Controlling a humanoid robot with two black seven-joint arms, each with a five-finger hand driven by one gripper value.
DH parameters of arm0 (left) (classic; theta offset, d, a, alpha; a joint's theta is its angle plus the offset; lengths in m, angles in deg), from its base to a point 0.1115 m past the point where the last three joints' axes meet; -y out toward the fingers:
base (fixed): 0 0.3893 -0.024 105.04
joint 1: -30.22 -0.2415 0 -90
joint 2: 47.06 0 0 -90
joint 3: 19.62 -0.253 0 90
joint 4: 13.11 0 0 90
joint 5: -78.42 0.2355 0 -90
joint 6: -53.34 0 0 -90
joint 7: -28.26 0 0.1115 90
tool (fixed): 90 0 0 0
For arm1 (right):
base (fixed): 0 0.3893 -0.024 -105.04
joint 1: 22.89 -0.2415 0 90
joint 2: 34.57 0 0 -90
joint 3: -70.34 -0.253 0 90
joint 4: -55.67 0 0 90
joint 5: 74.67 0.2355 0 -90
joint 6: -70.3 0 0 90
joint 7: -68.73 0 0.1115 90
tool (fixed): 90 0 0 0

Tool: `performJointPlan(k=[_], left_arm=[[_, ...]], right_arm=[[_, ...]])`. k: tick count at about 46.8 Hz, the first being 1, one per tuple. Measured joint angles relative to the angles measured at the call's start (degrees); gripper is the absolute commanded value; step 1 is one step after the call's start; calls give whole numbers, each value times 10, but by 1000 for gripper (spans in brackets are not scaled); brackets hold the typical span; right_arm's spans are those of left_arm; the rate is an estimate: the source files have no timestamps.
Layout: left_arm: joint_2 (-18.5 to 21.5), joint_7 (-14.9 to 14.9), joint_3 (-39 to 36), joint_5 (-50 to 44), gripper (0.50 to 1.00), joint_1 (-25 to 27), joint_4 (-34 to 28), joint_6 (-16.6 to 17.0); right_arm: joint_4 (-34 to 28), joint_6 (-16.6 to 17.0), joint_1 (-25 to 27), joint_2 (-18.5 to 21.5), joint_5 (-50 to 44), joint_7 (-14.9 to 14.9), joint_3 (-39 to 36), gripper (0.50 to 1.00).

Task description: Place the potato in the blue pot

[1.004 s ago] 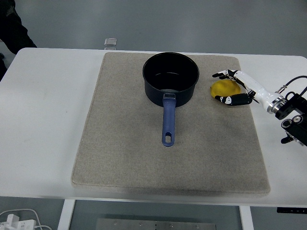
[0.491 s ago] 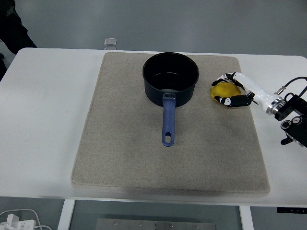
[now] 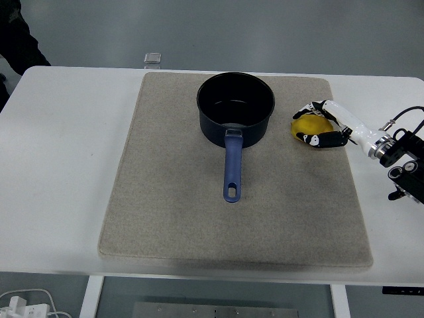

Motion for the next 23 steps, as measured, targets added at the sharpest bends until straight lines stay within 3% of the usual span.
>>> performJointPlan(k=[23], left_arm=[[0,0,0,0,999,0,-1,0]], right_arm=[[-15,-2,2,13,-1,9,0,500]])
